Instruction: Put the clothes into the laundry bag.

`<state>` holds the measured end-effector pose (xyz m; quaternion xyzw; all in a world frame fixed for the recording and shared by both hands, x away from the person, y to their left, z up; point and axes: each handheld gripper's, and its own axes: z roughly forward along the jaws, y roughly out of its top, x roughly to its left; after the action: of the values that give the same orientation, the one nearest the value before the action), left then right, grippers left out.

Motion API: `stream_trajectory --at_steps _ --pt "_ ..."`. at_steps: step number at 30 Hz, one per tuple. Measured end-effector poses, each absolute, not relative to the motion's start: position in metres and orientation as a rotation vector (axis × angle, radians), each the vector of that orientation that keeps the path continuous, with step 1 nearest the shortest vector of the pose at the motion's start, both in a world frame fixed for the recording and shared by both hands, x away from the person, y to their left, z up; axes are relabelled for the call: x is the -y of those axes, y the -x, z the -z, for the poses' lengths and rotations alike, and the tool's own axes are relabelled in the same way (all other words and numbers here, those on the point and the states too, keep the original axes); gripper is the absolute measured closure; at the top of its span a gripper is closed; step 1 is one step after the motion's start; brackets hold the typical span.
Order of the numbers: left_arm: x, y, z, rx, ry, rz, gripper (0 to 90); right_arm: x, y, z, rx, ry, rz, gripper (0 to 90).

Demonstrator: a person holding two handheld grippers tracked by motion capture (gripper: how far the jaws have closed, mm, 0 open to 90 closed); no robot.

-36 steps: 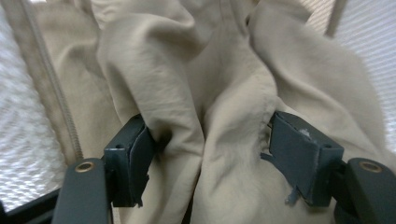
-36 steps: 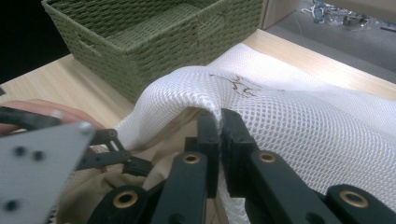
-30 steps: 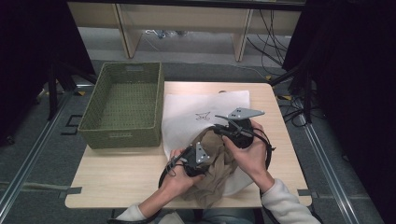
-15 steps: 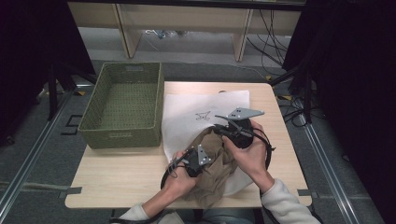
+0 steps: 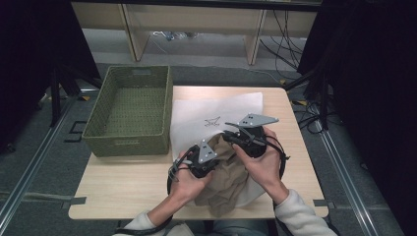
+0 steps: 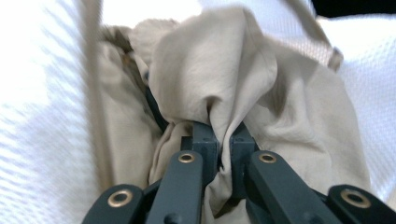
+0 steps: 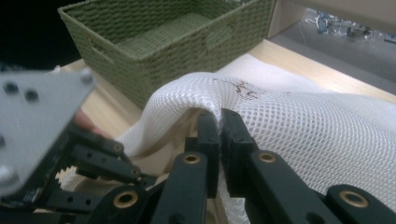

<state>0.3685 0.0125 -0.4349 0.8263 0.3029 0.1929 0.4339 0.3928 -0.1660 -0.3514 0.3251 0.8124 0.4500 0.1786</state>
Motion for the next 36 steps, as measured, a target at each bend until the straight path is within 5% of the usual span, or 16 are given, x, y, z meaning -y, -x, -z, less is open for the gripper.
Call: stream_trajectory --at_steps 12,24,36 --pt "-0.020 -0.380 0.408 -0.740 -1.994 -0.647 84.8 0.164 -0.385 0.343 -2.275 -0.901 -1.335 88.2" --pt "-0.001 -0.396 0.451 -0.753 -2.109 -0.670 78.5 0.169 -0.397 0.356 -2.296 -0.976 -1.266 88.2" --pt "-0.010 -0.390 0.449 -0.678 -2.127 -0.621 39.1 0.172 -0.401 0.360 -2.305 -0.989 -1.239 88.1"
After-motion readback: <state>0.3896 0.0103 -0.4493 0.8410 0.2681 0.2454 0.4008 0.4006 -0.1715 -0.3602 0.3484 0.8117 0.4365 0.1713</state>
